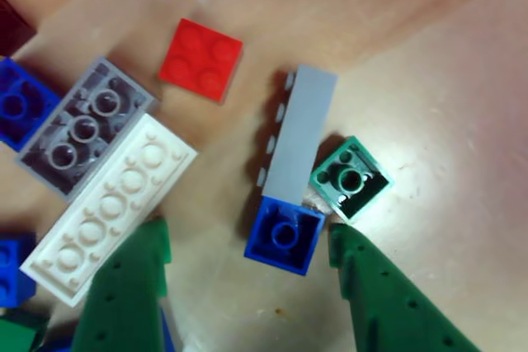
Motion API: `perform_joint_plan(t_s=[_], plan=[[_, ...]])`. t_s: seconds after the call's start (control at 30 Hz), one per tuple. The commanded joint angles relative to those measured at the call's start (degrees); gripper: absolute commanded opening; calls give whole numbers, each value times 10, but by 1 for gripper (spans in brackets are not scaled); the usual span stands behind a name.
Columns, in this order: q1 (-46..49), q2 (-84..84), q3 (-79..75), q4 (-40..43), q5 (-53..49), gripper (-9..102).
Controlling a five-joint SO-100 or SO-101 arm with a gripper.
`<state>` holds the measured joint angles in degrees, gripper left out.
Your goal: Put all lego bricks in the bin.
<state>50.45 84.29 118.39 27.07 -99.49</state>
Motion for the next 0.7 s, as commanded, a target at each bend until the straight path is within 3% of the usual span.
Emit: perform_joint_plan(t_s=[0.0,0.17,0.43,0.53,0.67], plan=[[5,-8,-8,-15,9,4],[9,51,8,25,39,0],[-25,399,-133,496,246,0],[-4,497,-182,615,227,0],[130,603,-128,627,122,0]])
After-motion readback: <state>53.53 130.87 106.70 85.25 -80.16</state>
